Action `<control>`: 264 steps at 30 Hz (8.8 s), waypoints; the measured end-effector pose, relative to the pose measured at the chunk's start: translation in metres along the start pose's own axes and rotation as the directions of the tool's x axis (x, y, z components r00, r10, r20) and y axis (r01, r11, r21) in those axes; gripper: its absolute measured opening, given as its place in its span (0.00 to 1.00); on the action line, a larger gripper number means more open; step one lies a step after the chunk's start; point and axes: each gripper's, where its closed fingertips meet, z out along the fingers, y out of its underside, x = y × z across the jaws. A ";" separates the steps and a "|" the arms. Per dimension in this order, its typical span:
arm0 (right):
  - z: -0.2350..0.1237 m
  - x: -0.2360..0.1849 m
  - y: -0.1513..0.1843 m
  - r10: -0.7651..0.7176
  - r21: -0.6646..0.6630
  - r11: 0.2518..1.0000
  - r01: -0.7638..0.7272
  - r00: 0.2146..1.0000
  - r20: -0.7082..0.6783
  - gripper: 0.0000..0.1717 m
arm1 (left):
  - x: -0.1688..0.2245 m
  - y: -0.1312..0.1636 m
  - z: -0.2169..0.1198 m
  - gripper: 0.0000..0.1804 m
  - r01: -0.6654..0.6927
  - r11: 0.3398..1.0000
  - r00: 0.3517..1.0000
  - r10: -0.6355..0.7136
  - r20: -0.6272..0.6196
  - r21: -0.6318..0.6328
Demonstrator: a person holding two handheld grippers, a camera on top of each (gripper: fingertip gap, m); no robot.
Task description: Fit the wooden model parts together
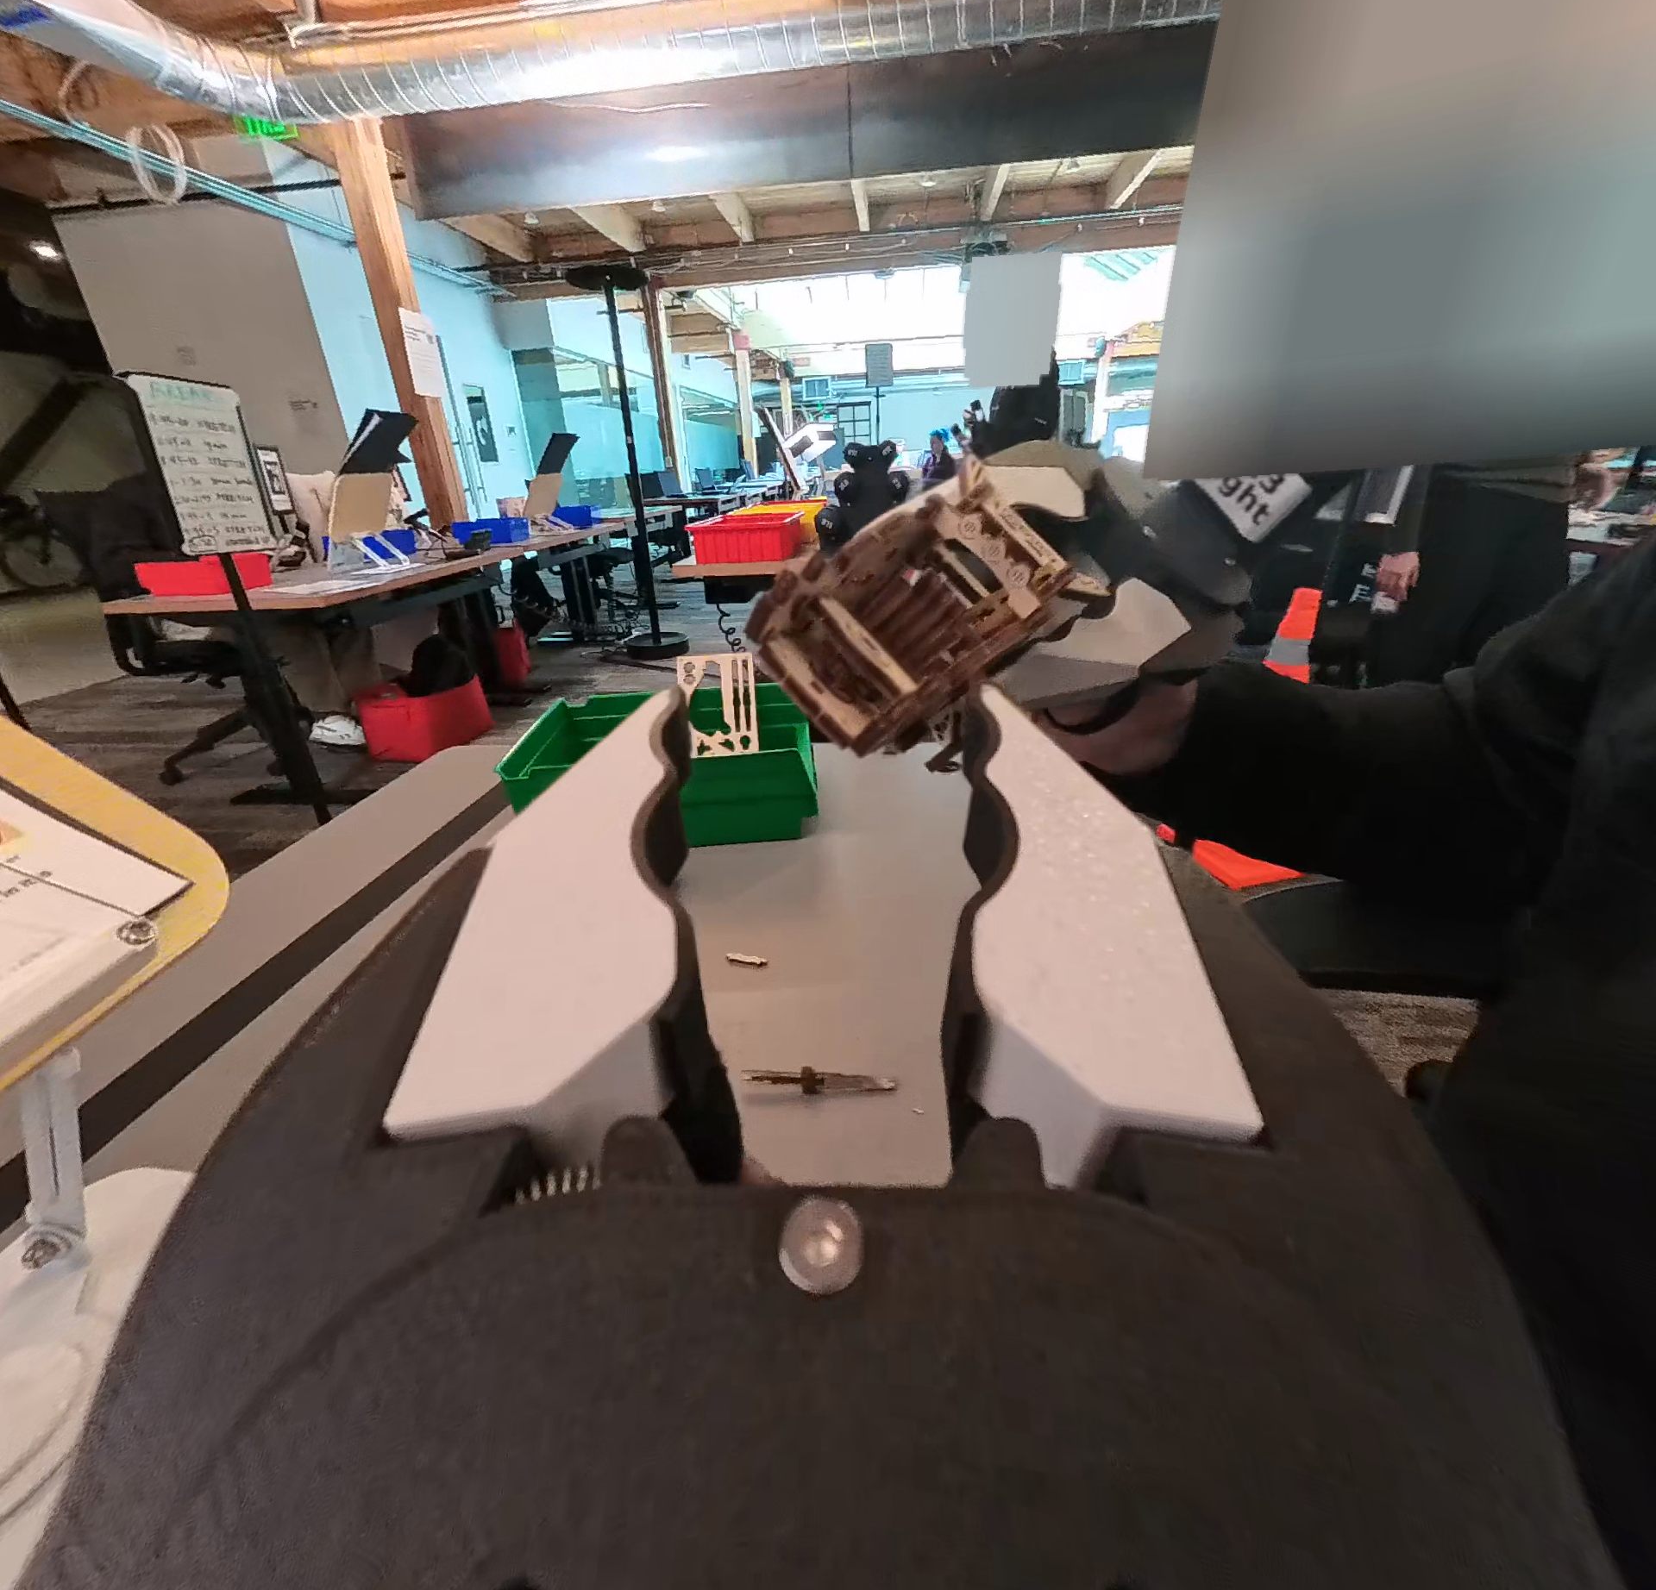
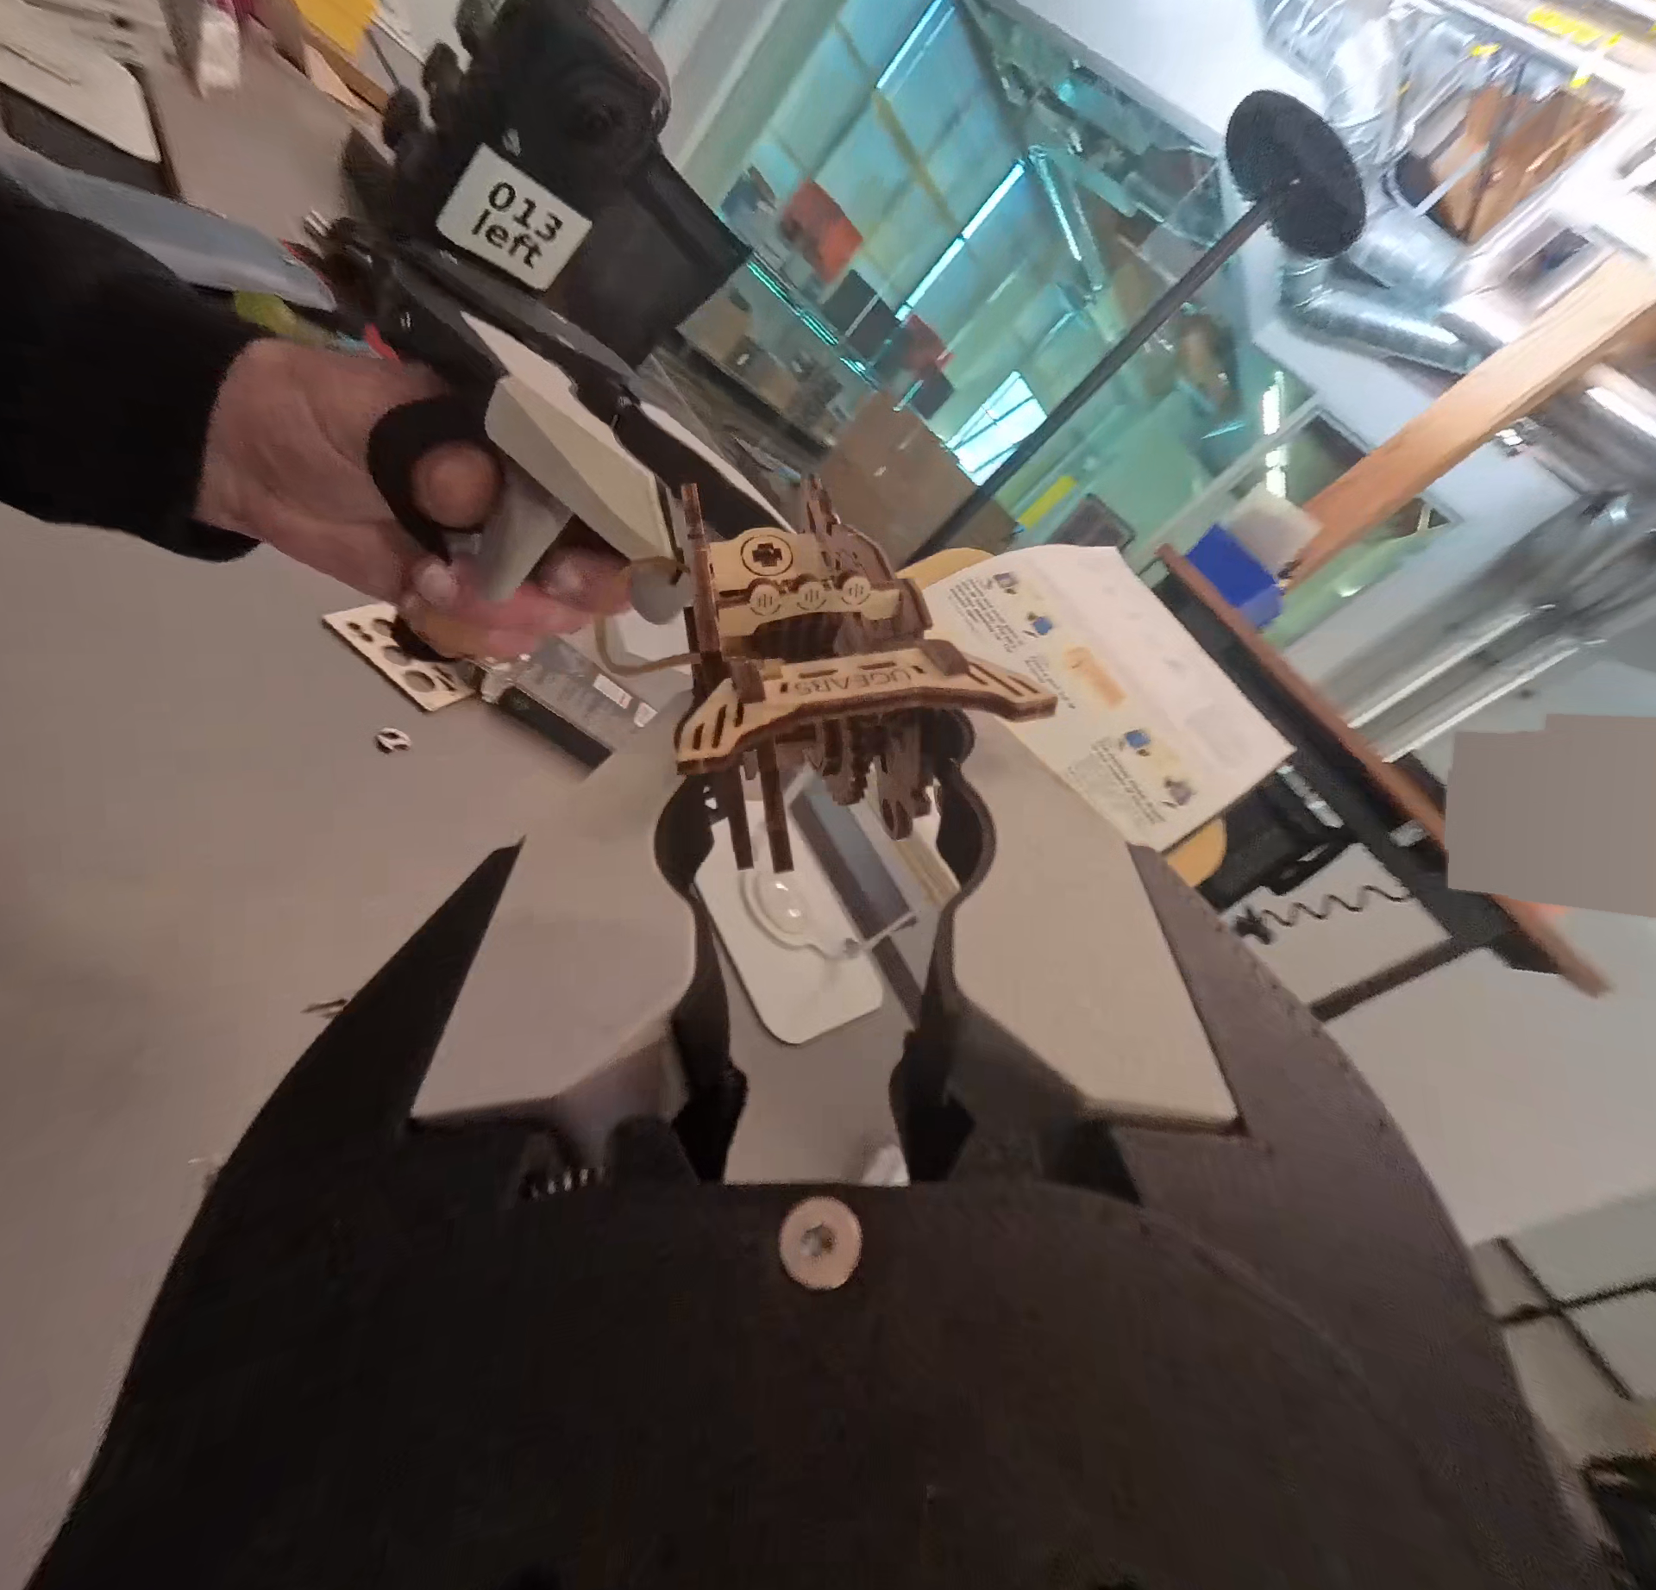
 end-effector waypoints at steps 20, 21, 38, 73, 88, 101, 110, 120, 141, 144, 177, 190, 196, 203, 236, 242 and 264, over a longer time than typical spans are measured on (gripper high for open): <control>-0.004 -0.009 -0.038 -0.597 -0.101 0.797 0.596 0.748 -0.290 0.27 | 0.023 -0.015 -0.012 0.20 0.090 0.993 0.993 -0.084 -0.081 0.079; -0.003 -0.010 -0.039 -0.612 -0.106 0.785 0.611 0.734 -0.294 0.27 | 0.024 -0.016 -0.014 0.22 0.084 0.994 0.993 -0.077 -0.087 0.076; 0.007 -0.019 -0.025 -0.381 -0.054 0.923 0.381 0.886 -0.264 0.27 | 0.013 -0.018 -0.016 0.09 0.278 0.952 0.959 -0.267 -0.095 0.125; -0.001 -0.050 0.038 0.835 -0.240 0.444 -0.863 0.301 0.460 0.27 | 0.024 0.053 -0.007 0.30 0.319 0.919 0.931 -0.350 -0.103 -0.233; 0.003 -0.087 0.064 0.789 -0.366 0.581 -0.727 0.391 0.474 0.27 | 0.045 0.114 -0.002 0.26 0.141 0.849 0.962 -0.238 -0.130 -0.510; 0.002 -0.025 0.121 0.817 -0.192 0.577 -0.794 0.561 0.134 0.30 | -0.031 0.160 -0.029 0.25 0.207 0.817 0.977 -0.150 0.150 -0.537; -0.008 -0.027 0.189 0.808 -0.278 0.545 -0.791 0.584 -0.079 0.26 | -0.106 0.263 -0.112 0.25 0.452 0.567 0.775 0.132 0.618 -0.688; -0.003 -0.043 0.190 0.753 -0.341 0.602 -0.722 0.655 -0.057 0.26 | -0.041 0.278 -0.121 0.46 0.629 0.503 0.731 -0.124 0.671 -0.592; -0.025 -0.080 0.219 0.661 -0.582 0.587 -0.563 0.748 -0.058 0.27 | -0.024 0.252 -0.100 0.46 0.358 0.599 0.878 0.045 0.477 -0.716; -0.038 -0.093 0.245 0.598 -0.709 0.530 -0.465 0.798 -0.075 0.29 | -0.043 0.258 -0.103 0.46 0.347 0.601 0.873 0.074 0.483 -0.720; -0.061 -0.122 0.308 0.650 -0.876 0.335 -0.348 0.758 -0.053 0.00 | -0.064 0.267 -0.076 0.55 0.183 0.669 0.944 0.086 0.319 -0.720; -0.074 -0.113 0.313 0.676 -0.856 0.330 -0.399 0.732 -0.081 0.00 | -0.073 0.268 -0.064 0.29 0.086 0.699 0.971 0.102 0.217 -0.710; -0.083 -0.116 0.313 0.713 -0.860 0.323 -0.396 0.699 -0.054 0.00 | -0.085 0.268 -0.107 0.29 0.201 0.645 0.947 0.065 0.314 -0.737; -0.090 -0.117 0.308 0.705 -0.870 0.353 -0.343 0.709 0.006 0.15 | -0.068 0.262 -0.146 0.36 0.286 0.567 0.939 -0.007 0.343 -0.772; -0.073 -0.042 0.381 0.605 -0.772 0.361 -0.523 0.762 -0.233 0.02 | -0.074 0.220 -0.172 0.25 0.295 0.667 0.881 0.087 0.466 -0.684; -0.065 -0.057 0.364 0.657 -0.778 0.406 -0.479 0.745 -0.116 0.02 | -0.073 0.223 -0.163 0.30 0.289 0.681 0.891 0.065 0.449 -0.673; -0.044 -0.071 0.323 0.663 -0.715 0.558 -0.422 0.745 0.078 0.20 | -0.087 0.272 -0.125 0.28 0.154 0.560 0.972 0.062 0.227 -0.814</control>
